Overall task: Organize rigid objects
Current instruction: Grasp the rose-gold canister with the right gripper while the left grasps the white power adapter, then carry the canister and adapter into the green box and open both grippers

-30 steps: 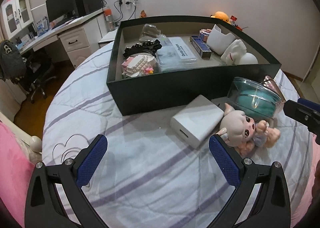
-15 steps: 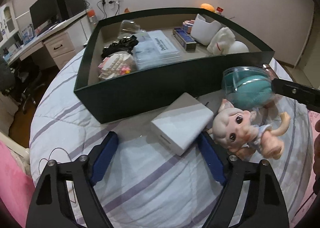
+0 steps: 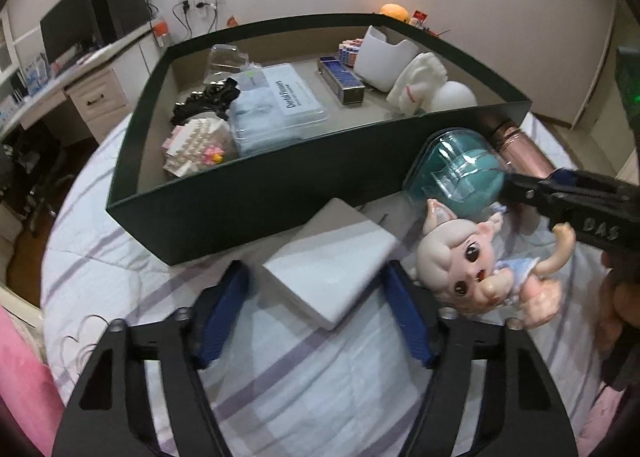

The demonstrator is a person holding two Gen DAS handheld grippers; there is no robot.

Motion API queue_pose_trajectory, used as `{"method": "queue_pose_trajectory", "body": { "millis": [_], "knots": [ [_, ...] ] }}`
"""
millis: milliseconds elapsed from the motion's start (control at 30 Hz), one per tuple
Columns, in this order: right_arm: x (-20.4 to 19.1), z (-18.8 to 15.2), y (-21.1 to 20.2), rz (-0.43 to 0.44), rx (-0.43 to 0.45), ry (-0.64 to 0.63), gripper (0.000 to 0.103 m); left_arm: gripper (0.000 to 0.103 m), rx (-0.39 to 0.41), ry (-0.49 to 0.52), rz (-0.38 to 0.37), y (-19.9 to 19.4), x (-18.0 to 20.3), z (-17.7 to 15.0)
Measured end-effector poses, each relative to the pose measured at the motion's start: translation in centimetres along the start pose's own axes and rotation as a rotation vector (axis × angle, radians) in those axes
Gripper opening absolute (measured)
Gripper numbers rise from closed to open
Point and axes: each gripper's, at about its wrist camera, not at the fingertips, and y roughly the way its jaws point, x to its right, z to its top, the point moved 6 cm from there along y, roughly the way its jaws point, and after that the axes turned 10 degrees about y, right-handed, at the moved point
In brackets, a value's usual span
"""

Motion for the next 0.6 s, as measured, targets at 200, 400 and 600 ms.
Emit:
{"method": "queue_pose_trajectory", "body": {
  "millis": [200, 400, 600],
  "knots": [
    [0.6, -0.5, -0.9, 0.019, 0.003, 0.023, 0.047, 0.052, 0.014, -0.035, -0.036, -0.6, 0.2, -0.5],
    [1.4, -1.2, -2.2, 0.044, 0.003, 0.056, 0.047, 0.047, 0.027, -0.082, -0.062, -1.6, -0.1, -1.1],
    [1.5, -1.6, -2.8, 0.046, 0.000, 0.061, 0.047, 0.043, 0.032, -0.095, -0.075, -2.2, -0.2, -1.7]
  ]
}}
